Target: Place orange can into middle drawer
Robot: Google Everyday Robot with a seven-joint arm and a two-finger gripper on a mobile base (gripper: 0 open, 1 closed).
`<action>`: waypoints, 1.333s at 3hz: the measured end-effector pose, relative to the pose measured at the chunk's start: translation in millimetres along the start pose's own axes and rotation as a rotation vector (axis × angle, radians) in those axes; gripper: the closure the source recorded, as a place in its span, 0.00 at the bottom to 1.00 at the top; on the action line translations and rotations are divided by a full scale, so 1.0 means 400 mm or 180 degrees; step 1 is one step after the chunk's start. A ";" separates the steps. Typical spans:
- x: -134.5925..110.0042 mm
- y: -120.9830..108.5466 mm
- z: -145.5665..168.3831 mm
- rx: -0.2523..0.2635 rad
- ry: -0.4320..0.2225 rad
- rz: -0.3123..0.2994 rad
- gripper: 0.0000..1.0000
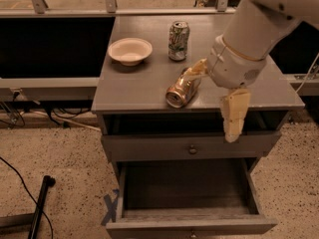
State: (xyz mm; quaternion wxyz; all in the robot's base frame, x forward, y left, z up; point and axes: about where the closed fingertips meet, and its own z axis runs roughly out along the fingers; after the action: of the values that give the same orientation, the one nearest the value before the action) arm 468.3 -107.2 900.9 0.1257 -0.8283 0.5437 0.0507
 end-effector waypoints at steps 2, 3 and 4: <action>-0.083 -0.059 0.043 0.0035 -0.0133 -0.0989 0.00; -0.091 -0.074 0.044 -0.0066 0.0022 -0.1209 0.00; -0.061 -0.142 0.048 -0.0198 0.0221 -0.1613 0.00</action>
Offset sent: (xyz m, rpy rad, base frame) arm 0.0082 0.0389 -0.0059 0.0265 -0.0504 0.2289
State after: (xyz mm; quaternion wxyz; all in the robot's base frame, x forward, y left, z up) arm 511.3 -59.0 896.4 0.0902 -0.9428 0.3210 0.0058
